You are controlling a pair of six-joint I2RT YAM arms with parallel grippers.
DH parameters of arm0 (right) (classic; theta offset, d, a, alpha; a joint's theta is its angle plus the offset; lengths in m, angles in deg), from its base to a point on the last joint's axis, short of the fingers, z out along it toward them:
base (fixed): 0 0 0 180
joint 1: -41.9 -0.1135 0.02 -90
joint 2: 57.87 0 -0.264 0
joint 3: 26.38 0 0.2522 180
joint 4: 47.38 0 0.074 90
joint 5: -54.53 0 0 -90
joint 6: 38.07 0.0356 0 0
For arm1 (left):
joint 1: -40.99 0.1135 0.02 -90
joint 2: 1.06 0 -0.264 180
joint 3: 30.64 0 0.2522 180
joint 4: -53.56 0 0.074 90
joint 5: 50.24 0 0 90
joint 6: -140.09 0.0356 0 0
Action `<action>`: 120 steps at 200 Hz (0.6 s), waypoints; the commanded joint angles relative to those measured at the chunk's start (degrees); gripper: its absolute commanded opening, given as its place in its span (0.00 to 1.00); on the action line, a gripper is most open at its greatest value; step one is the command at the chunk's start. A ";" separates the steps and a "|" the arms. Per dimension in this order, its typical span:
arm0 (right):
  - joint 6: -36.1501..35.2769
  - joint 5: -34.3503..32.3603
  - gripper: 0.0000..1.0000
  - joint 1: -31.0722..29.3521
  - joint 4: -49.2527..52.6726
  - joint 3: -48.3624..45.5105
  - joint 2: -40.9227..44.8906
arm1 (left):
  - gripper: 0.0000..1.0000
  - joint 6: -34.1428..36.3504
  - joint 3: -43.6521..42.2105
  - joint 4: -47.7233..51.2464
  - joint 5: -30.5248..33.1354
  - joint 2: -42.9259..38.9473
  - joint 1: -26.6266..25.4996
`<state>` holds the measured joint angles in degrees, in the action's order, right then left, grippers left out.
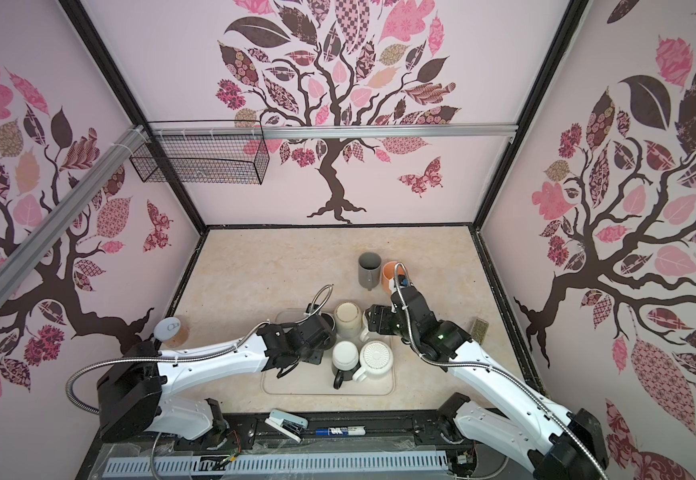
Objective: Turn the mug right side up
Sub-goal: 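Close the left gripper on the black mug and lift it off the tray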
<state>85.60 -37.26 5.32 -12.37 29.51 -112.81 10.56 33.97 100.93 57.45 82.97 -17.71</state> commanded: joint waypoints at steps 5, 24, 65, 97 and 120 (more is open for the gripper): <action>0.43 -0.93 0.81 -0.24 -0.42 0.21 0.37 | 0.40 2.10 3.90 -0.21 0.17 1.54 0.16; 0.52 -1.00 0.81 -0.24 -0.58 0.04 0.39 | 0.38 2.63 4.76 -0.02 0.24 2.90 0.21; 0.51 -1.11 0.81 -0.25 -0.68 -0.12 1.01 | 0.32 2.78 5.53 0.50 0.71 4.69 0.23; 0.48 -0.98 0.81 -0.24 -0.97 -0.59 1.21 | 0.27 2.85 5.58 0.24 0.85 5.16 0.25; 0.69 -0.52 0.81 -0.24 -1.11 -0.86 1.25 | 0.25 3.02 5.93 0.59 1.74 5.48 0.26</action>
<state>86.08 -37.36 5.32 -12.47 28.88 -112.65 12.90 36.70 102.13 57.14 87.71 -17.71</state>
